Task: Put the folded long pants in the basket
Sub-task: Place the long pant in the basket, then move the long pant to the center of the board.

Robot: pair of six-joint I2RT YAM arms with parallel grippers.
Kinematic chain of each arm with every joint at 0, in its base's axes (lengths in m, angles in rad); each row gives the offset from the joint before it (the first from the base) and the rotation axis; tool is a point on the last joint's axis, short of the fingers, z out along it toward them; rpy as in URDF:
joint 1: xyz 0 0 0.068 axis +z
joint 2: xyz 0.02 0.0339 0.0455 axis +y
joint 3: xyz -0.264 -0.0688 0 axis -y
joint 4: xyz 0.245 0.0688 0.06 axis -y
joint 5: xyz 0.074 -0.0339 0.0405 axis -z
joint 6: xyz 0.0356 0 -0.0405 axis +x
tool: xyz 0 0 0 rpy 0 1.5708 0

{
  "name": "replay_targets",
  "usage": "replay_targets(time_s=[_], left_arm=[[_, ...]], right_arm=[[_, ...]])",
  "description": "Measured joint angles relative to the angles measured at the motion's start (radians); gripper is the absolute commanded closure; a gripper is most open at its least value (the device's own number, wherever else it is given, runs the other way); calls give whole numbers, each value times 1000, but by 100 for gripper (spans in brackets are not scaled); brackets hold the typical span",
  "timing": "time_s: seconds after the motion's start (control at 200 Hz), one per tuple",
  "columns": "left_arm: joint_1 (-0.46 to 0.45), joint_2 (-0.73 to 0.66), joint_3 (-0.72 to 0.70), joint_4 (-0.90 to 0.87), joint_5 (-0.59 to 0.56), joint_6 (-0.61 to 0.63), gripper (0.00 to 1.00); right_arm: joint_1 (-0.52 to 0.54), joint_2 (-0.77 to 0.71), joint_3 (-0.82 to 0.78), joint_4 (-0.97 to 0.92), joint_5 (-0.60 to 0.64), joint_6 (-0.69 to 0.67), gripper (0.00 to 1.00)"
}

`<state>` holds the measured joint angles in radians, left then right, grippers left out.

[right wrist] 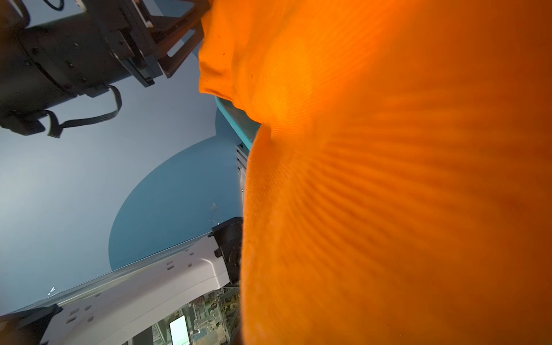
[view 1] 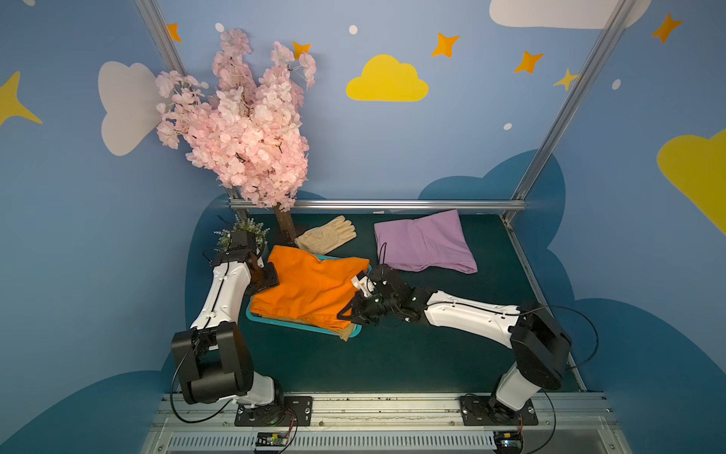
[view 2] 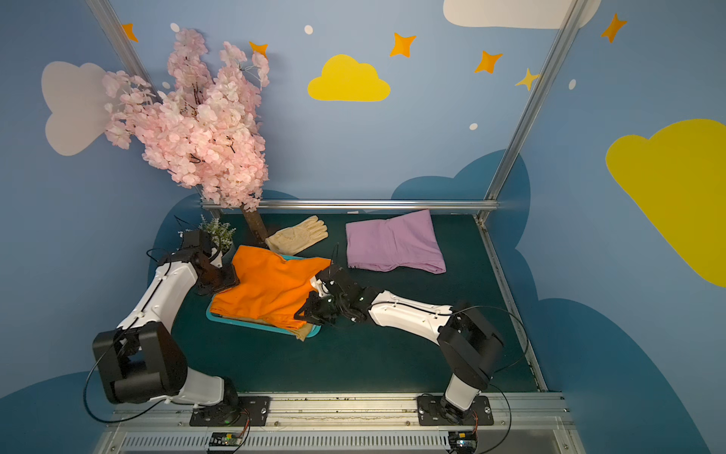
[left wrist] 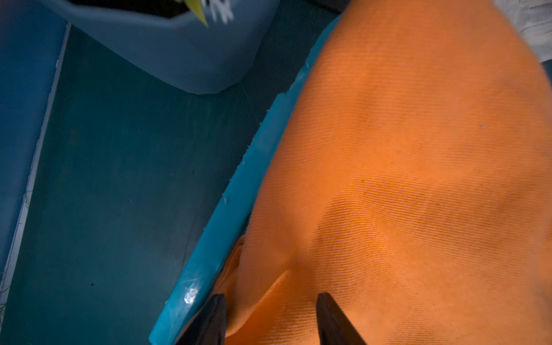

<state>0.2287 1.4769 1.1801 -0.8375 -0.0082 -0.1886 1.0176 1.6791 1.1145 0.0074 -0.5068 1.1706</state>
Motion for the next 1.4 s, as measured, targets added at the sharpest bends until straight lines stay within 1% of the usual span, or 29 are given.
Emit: replay_targets(time_s=[0.015,0.025,0.08,0.115,0.155,0.185,0.265,0.315,0.37,0.43,0.471,0.536,0.556,0.611,0.676,0.751,0.841,0.946,1.081,1.256,1.286,1.397], left_arm=[[0,0,0,0,-2,0,45],[0,0,0,-1,-3,0,45],[0,-2,0,-3,-9,-1,44],[0,-5,-1,-6,-12,-2,43],[0,-11,-3,-8,-15,-2,43],[0,-18,-6,-9,-17,-2,43],[0,-37,-11,-15,-21,-6,42],[0,-57,-14,-19,-23,-8,42],[0,-90,-21,-15,-23,-13,38],[0,-142,-39,-5,-28,-19,36],[0,-179,-49,1,-32,-23,34],[0,-247,-67,24,-37,-26,33],[0,-266,-73,32,-38,-26,33],[0,-325,-95,62,-45,-26,27],[0,-389,-120,94,-55,-27,23],[0,-445,-144,124,-62,-27,22],[0,-475,-157,148,-59,-27,22],[-1,-468,-157,166,-48,-27,22],[-2,-441,-157,174,-37,-24,23],[-4,-434,-158,174,-36,-20,23],[-5,-436,-158,175,-36,-19,23],[-8,-436,-161,176,-36,-17,23]], right_arm=[[-2,-3,-9,0,0,0,100],[-2,-3,-13,0,0,0,97],[-3,-8,-32,-4,0,-4,75],[-5,-8,-34,-12,-1,-10,64],[-5,-11,-31,-31,-5,-31,55],[-6,-15,-27,-53,-6,-48,50],[-15,-41,1,-138,1,-116,41],[-27,-81,15,-201,15,-164,36],[-53,-146,21,-262,31,-216,33],[-106,-236,21,-317,64,-257,29],[-152,-296,19,-339,94,-280,24],[-248,-394,2,-344,147,-310,19],[-279,-423,-8,-341,162,-321,18],[-362,-476,-39,-337,206,-347,17],[-443,-488,-68,-334,233,-368,17],[-518,-426,-77,-330,234,-370,19],[-589,-258,-52,-317,186,-371,22],[-625,-50,-5,-290,164,-380,20],[-645,108,-2,-190,166,-354,20],[-693,234,24,-96,173,-269,22],[-698,238,26,-86,168,-259,22],[-716,239,29,-45,211,-248,21]])
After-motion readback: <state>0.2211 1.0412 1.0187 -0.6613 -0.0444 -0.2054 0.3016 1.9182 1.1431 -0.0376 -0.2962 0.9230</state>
